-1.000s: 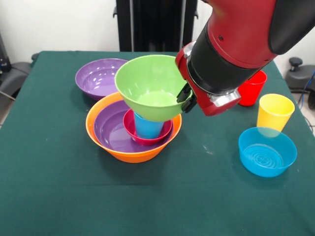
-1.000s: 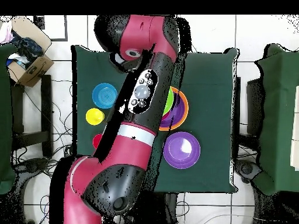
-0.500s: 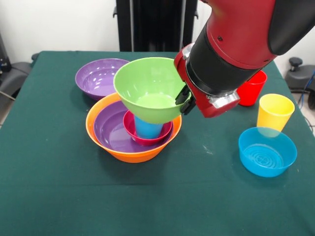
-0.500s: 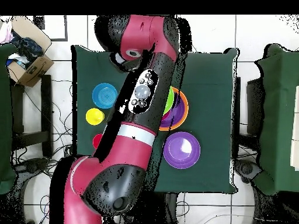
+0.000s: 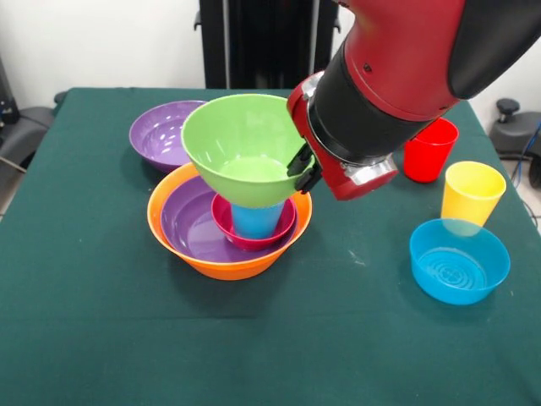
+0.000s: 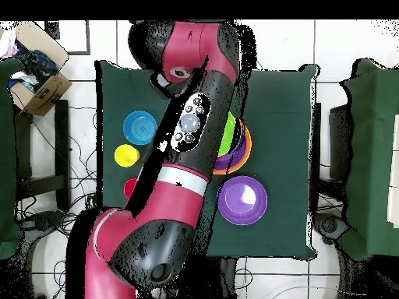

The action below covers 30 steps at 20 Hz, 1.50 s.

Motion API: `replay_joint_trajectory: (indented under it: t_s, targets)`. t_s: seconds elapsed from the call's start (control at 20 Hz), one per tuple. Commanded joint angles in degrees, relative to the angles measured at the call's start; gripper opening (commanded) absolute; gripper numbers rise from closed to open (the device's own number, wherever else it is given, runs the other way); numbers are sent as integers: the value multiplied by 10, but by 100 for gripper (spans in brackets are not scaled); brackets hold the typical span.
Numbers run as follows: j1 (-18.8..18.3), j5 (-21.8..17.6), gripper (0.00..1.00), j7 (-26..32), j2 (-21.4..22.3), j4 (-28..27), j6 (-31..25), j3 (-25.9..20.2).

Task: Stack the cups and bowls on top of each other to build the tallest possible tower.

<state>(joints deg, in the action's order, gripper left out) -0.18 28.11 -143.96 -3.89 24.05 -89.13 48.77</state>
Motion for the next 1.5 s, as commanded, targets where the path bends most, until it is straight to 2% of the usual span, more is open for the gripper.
replay_joint_trajectory:
  t_s: [0.05, 0.6, 1.05, 1.5]
  targets:
    - [-2, -59, 0, 101, 25, 64, 29, -65]
    - [0, -59, 0, 84, 28, 66, 27, -80]
    - [-4, -44, 0, 65, 15, 32, 16, -83]
    - [0, -43, 0, 55, 16, 36, 19, -92]
